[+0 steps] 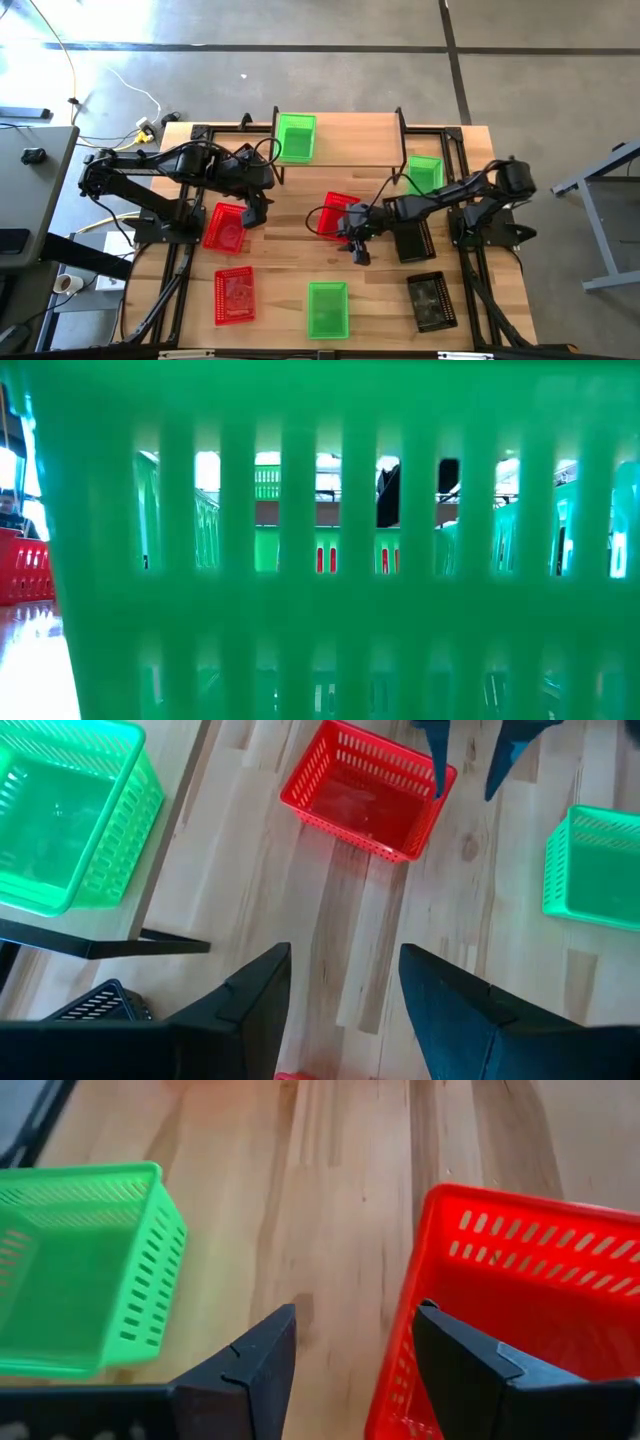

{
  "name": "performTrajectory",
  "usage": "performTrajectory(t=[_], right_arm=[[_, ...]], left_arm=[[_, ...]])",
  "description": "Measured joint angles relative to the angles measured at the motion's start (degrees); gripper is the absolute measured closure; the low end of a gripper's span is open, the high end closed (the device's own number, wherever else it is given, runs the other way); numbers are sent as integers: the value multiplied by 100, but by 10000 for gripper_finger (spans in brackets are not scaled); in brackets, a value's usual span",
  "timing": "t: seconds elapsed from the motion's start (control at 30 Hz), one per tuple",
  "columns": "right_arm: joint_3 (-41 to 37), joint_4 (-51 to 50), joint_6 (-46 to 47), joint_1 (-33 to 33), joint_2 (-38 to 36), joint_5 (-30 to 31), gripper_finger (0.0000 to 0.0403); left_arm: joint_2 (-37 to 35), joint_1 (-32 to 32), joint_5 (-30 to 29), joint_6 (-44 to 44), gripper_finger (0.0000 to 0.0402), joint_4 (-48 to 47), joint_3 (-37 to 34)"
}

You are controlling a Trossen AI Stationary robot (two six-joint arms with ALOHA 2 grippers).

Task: Stack baskets on shelf by color
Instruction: Put the top right red bin on the shelf

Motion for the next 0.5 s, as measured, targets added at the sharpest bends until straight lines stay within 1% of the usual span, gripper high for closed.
performTrajectory(t=[0.33, 0.4, 0.5], right_arm=[[0, -1, 279, -1, 397, 208, 222], [0, -11, 318, -1, 410, 230, 235], [0, -8, 441, -1, 410, 239, 276]], left_arm=[[0, 2, 2, 0, 222, -2, 0], [0, 1, 2, 0, 222, -2, 0], [0, 2, 2, 0, 222, -2, 0]])
